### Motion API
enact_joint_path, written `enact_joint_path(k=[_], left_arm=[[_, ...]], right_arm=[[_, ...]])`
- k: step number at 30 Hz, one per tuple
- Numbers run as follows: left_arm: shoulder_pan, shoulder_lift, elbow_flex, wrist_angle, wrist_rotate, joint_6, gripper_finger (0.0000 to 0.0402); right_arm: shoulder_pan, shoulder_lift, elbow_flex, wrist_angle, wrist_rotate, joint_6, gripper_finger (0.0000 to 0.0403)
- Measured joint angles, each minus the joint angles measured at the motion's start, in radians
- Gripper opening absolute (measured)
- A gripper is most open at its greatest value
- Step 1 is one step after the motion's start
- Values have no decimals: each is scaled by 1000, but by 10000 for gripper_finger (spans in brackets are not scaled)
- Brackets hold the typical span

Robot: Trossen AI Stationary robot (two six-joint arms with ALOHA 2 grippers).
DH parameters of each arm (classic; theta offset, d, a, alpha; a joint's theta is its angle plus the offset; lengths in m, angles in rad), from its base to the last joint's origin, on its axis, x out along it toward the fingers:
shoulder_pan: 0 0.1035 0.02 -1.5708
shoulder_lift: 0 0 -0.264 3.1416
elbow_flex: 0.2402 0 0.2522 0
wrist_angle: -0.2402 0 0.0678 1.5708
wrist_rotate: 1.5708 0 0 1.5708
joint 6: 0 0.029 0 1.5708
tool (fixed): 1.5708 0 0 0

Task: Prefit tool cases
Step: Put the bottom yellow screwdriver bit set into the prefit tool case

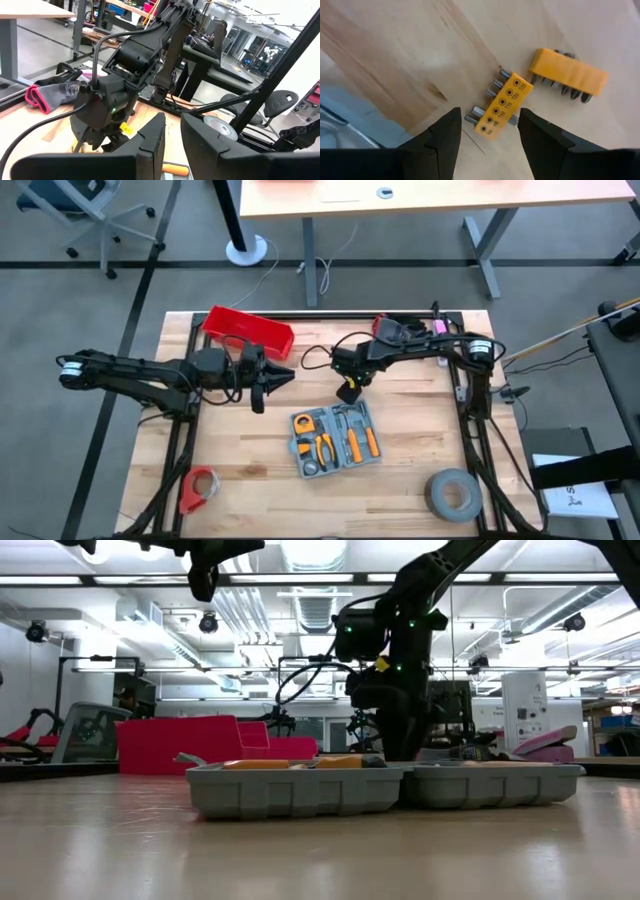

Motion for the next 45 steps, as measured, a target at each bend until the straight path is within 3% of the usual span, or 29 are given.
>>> enact_joint_path(k=[15, 27, 45], left_arm=[[0, 0, 0, 0, 0, 0, 66], [0, 0, 0, 0, 0, 19, 66], [0, 0, 0, 0, 0, 21, 66]], right_arm=[[8, 5, -1, -36, 12, 128, 196], [13, 17, -3, -28, 22, 136, 228], [16, 17, -2, 14, -13, 150, 234]])
